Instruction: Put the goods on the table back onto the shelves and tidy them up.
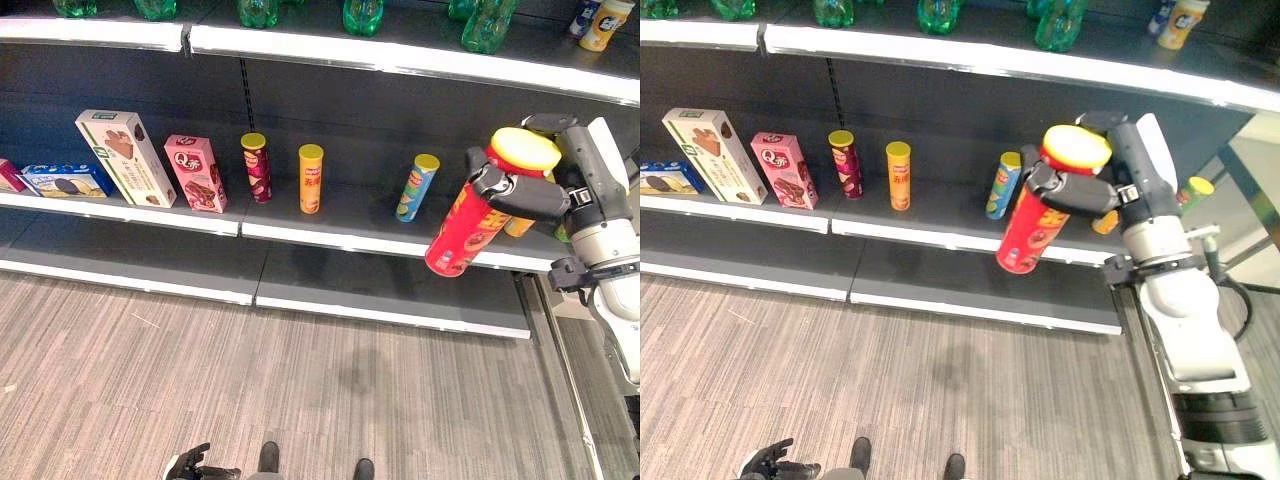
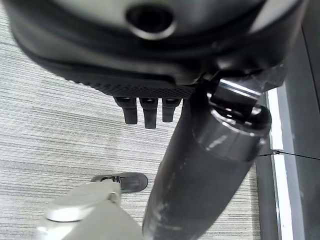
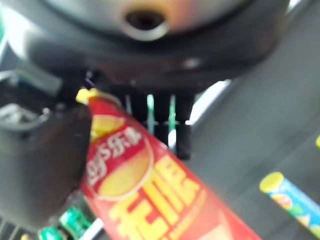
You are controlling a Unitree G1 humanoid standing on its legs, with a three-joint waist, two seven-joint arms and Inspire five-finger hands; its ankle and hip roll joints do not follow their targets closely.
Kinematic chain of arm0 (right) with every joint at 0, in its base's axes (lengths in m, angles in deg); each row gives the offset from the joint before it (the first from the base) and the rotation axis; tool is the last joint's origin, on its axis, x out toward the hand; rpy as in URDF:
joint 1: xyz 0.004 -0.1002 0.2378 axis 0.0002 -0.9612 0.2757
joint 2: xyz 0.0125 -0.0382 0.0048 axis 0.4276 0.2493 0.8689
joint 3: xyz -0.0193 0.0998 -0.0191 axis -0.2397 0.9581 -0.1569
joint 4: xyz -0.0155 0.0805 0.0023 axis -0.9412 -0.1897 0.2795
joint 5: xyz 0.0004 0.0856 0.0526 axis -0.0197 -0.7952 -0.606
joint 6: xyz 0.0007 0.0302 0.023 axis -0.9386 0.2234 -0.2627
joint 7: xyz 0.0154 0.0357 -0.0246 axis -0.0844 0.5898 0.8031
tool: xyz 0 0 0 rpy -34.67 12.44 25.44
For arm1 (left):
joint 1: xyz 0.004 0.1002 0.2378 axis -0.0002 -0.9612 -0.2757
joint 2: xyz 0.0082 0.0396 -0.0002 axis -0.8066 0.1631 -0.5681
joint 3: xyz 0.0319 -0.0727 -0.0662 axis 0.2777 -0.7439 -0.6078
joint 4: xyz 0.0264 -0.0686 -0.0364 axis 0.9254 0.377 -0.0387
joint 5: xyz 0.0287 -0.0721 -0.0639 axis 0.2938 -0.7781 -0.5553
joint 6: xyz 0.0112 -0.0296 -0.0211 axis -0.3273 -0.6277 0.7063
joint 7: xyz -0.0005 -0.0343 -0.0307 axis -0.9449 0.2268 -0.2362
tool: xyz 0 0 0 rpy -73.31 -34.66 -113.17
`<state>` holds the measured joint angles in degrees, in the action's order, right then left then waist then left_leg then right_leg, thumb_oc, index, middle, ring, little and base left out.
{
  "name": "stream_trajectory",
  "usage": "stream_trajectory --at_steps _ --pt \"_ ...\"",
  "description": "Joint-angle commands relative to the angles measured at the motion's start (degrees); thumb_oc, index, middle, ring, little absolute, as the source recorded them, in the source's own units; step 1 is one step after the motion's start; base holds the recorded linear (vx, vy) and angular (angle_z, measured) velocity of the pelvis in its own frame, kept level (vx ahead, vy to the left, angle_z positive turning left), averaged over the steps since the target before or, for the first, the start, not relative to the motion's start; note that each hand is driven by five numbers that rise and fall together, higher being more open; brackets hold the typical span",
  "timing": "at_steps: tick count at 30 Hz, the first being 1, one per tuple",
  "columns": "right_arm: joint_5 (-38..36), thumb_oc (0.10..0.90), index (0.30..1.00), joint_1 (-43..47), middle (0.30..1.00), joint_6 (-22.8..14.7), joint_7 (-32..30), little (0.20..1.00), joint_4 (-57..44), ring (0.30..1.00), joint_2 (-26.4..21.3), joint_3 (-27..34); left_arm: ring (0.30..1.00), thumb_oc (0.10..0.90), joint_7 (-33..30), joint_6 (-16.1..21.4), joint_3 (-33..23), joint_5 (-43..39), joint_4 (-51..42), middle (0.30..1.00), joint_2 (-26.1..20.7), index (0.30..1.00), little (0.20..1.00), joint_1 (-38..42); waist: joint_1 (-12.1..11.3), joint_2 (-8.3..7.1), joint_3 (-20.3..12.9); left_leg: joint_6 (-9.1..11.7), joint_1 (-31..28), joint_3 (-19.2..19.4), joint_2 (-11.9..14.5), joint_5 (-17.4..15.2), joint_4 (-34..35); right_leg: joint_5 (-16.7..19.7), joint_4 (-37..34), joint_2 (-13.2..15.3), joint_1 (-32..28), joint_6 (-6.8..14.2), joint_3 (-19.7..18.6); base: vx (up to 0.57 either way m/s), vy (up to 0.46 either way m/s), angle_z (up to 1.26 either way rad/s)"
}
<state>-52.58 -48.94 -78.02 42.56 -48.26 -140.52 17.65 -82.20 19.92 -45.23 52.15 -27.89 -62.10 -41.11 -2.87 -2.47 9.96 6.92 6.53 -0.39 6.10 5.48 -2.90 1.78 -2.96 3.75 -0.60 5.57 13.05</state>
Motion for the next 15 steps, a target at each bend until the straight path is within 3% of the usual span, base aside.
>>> stream_trajectory --at_steps 1,3,7,10,11,13,15 --pt "-3.3 0.4 0.3 5.06 0.3 -4.44 -2.92 0.3 -3.87 0.3 -3.29 3.25 0.9 0.8 0.12 1.61 1.21 -3.04 -0.36 0.9 -3.34 0.9 0.9 0.93 -2.57 -1.81 0.26 2.13 5.19 -1.03 0.16 -8.05 -9.06 -8.68 4.65 0.64 -1.78 3.44 0.7 0.08 -0.029 0.17" --pt "-2.71 0.4 0.3 4.54 0.3 -3.8 -3.05 0.3 -3.55 0.3 -3.13 3.68 0.9 0.8 0.33 1.46 1.13 -4.3 -0.46 0.9 -2.93 0.9 0.9 0.69 -2.36 -1.4 -0.12 2.0 5.95 -1.4 1.02 -7.19 -6.17 -9.0 4.13 0.3 -2.47 4.06 0.76 0.22 0.056 0.18" --pt "-4.33 0.4 0.3 4.05 0.3 -4.91 -5.56 0.3 -3.41 0.3 -2.16 4.86 0.9 0.8 0.68 1.37 2.59 -4.82 -1.36 0.9 -2.76 0.9 0.9 -0.28 -3.15 -1.53 -1.04 3.02 13.28 0.98 2.82 -3.84 5.94 -10.92 1.37 0.42 -4.36 4.92 -0.63 0.25 0.108 0.26" --pt "-3.47 0.4 0.3 2.5 0.3 -4.47 -5.77 0.3 -4.08 0.3 -1.3 5.81 0.9 0.8 0.89 0.93 2.66 -4.7 -1.57 0.9 -2.97 0.9 0.9 -1.34 -2.95 -1.2 -2.61 3.95 15.35 2.5 3.65 -2.4 7.9 -11.87 -0.4 1.18 -8.24 6.54 -2.71 0.47 0.226 0.03" --pt "-2.96 0.4 0.3 2.21 0.3 -4.11 -5.81 0.3 -4.95 0.3 -0.76 5.95 0.9 0.8 0.79 0.76 2.74 -4.77 -2.08 0.9 -3.01 0.9 0.9 -1.52 -3.41 -0.82 -2.73 4.14 14.26 2.86 3.79 -0.16 7.82 -11.98 -0.29 1.57 -9.02 6.68 -3.26 0.42 0.283 -0.31" --pt "-1.57 0.4 0.3 1.87 0.3 -4.35 -5.56 0.3 -5.9 0.3 0.1 5.6 0.9 0.8 0.32 1.42 2.64 -4.21 -2.34 0.9 -3.1 0.9 0.9 -1.15 -3.93 -0.36 -3.0 4.03 13.59 3.74 3.39 2.07 6.62 -11.97 0.66 4.33 -10.06 8.01 -3.59 0.49 0.375 -0.97" --pt "0.33 0.4 0.3 2.42 0.3 -3.86 -5.46 0.3 -7.93 0.3 2.67 3.47 0.9 0.8 -0.45 1.2 2.39 -4.41 -4.71 0.9 -5.51 0.9 0.9 -0.27 -3.61 -1.29 -2.12 1.79 10.1 6.06 1.44 0.92 3.53 -4.59 8.45 10.23 -6.33 9.21 -6.96 0.47 0.43 -0.86"
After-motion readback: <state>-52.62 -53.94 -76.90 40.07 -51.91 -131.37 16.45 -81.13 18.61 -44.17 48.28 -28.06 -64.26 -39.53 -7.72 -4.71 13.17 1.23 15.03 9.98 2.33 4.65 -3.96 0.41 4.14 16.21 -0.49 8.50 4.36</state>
